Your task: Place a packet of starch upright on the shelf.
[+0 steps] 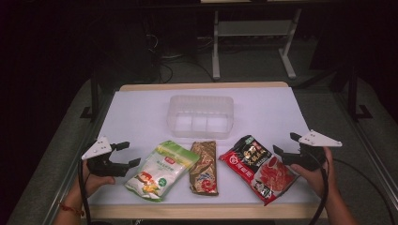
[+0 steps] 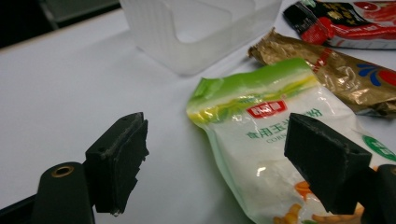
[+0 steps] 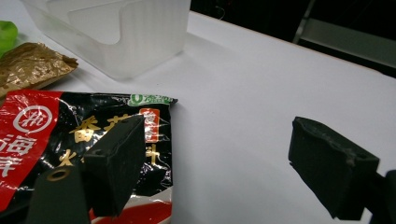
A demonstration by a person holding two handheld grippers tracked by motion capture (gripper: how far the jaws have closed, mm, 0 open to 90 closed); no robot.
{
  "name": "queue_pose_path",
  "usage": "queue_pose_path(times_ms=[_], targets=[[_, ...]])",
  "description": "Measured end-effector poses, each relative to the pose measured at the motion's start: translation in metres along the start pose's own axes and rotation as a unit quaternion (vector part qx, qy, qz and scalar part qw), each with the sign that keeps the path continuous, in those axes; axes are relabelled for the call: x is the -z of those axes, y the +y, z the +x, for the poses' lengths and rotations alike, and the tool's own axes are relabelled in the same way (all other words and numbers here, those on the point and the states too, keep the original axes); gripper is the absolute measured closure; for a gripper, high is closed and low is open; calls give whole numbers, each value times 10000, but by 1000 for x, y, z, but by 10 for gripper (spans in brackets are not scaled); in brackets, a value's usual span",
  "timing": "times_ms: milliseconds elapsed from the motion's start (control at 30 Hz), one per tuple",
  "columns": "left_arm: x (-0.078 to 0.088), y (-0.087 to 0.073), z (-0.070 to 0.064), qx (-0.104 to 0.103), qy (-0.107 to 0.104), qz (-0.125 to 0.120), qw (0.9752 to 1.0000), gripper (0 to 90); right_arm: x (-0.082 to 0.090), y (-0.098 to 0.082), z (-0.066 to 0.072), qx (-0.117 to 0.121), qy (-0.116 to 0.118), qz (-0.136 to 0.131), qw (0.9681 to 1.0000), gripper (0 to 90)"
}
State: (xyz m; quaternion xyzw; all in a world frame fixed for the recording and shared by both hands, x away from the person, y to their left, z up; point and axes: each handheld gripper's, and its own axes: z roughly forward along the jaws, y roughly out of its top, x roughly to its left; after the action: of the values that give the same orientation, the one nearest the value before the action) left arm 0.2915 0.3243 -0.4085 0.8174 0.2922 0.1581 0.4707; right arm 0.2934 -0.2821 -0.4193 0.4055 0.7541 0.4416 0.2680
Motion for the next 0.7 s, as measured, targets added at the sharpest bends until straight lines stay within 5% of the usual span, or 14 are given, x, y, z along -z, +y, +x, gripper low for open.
queue_pose_path(times_ms=[267,400,600,633,667,700], targets=[[-25,-2,-2,42,-433,617,9971,182,-6,1,6,67,134,190,9997,176],[-43,3,0,74,-670,974,9930,182,-6,1,8,80,150,241,9996,181],[-72,14,9,152,-819,1484,9854,183,-5,1,12,142,67,302,9994,192],[-77,14,11,248,-896,1572,9832,167,-6,0,11,186,80,321,9993,197],[-85,14,14,509,-1061,1760,9773,148,-6,0,11,154,100,340,9993,200],[-85,14,14,509,-1061,1760,9773,137,-6,0,11,154,100,340,9993,200]])
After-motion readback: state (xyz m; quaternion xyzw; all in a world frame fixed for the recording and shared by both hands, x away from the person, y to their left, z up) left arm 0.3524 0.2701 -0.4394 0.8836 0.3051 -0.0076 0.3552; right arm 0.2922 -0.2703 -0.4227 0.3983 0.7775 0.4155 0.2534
